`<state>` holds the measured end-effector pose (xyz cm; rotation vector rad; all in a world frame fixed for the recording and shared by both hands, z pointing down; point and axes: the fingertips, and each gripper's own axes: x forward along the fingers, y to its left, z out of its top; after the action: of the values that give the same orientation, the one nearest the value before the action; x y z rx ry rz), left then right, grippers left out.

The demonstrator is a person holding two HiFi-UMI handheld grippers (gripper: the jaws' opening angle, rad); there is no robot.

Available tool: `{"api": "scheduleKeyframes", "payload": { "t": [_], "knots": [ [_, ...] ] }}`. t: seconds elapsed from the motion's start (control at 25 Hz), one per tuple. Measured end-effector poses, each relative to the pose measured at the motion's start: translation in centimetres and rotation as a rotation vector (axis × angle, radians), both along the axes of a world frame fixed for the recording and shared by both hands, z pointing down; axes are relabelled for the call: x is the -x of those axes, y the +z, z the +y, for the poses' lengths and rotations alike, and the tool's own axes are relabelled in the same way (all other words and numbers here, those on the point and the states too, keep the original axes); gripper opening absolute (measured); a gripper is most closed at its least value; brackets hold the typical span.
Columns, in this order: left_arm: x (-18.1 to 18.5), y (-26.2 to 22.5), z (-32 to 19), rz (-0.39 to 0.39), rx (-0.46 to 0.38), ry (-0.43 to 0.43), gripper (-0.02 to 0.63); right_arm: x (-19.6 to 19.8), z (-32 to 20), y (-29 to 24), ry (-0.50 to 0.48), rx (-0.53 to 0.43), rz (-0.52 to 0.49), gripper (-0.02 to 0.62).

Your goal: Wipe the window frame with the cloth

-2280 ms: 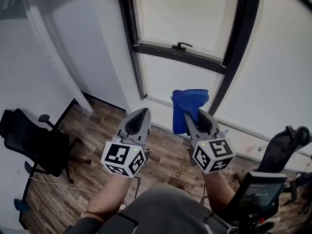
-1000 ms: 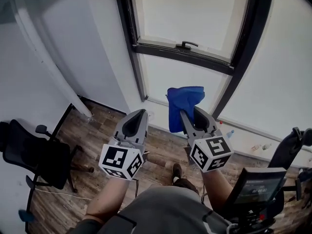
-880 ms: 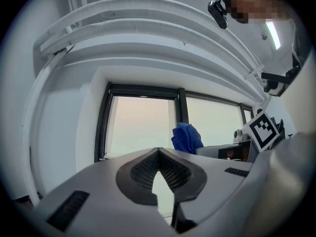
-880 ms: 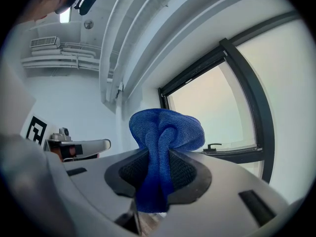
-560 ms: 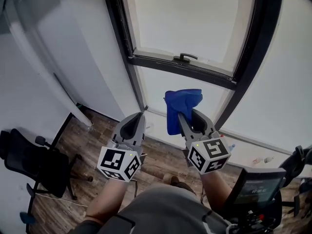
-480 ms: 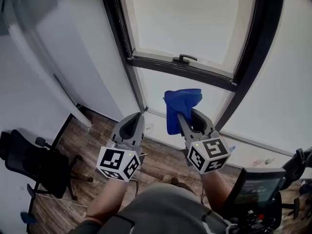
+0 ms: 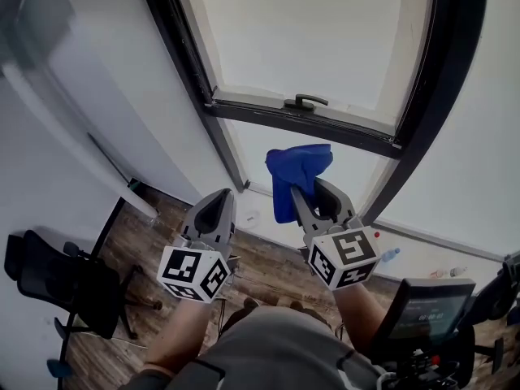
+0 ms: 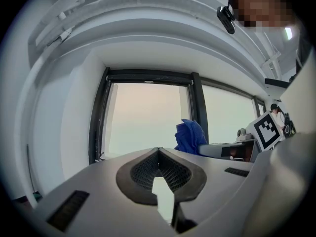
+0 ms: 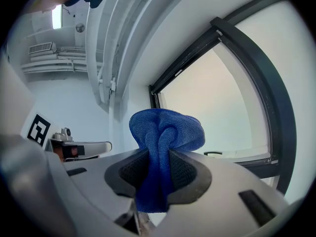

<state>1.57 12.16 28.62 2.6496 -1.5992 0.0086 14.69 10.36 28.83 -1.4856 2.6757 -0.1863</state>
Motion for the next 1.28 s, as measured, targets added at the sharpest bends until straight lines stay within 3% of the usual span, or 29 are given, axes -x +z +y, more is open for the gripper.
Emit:
{"api": "scheduleKeyframes", "payload": {
  "t": [0.32, 0.88, 1.28],
  "knots": [
    [3.0, 1.0, -6.1, 0.019, -0.002, 0.035, 0.007, 3.4, -5.5, 0.9, 0.024, 0.01, 0.019, 0.121],
    [13.1, 1.8, -19.2, 0.037, -0.006, 0.142, 0.008, 14.5, -17.2, 2.1, 0.118, 0.045, 0.042, 0.121],
    [15.6, 2.7, -25.6, 0.07, 0.014, 0.123, 0.007, 16.5, -22.9, 3.3, 0.132, 0.086, 0.084, 0.121]
  ]
}}
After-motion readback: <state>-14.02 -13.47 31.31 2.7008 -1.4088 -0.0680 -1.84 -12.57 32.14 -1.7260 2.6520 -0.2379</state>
